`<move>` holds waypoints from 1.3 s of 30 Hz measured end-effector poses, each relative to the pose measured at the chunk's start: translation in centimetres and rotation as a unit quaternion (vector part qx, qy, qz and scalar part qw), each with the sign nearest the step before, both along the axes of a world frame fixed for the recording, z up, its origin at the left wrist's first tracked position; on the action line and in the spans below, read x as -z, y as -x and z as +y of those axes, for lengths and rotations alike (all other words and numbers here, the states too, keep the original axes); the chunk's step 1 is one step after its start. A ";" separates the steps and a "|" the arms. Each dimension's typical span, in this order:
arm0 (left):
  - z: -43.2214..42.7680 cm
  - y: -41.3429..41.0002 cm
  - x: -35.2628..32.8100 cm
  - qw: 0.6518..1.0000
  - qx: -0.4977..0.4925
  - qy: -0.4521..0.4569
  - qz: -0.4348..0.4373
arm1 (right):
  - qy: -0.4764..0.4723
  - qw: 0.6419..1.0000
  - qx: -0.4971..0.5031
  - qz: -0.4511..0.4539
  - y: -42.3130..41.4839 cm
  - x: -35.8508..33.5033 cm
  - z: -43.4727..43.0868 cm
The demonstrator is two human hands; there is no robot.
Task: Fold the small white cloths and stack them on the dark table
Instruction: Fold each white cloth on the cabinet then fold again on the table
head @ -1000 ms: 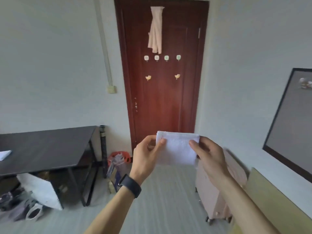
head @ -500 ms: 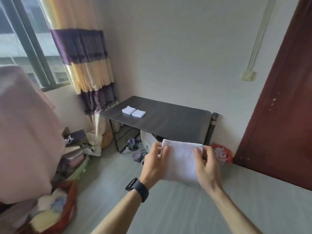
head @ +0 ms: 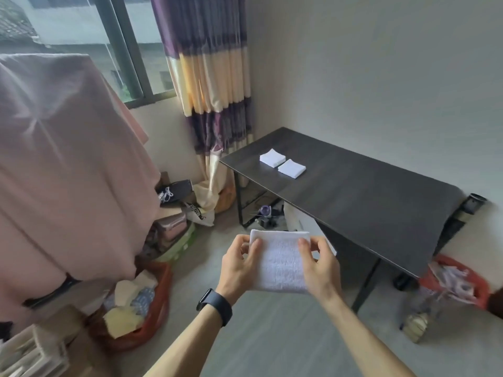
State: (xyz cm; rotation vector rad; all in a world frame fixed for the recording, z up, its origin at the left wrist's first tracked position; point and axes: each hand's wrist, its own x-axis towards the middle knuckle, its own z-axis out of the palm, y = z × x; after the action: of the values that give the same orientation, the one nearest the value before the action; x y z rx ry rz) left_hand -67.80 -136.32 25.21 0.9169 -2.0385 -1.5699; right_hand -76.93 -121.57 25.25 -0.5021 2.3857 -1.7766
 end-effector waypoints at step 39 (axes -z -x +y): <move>-42.2 60.7 12.1 0.965 0.154 -0.027 -0.210 | -0.061 0.956 0.202 -0.204 53.8 12.5 -40.2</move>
State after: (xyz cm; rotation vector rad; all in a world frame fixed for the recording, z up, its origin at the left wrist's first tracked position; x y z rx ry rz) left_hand -128.51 -178.48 13.07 1.0669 -2.5465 -1.7059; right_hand -130.78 -161.75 12.74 0.3641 2.3806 -1.6453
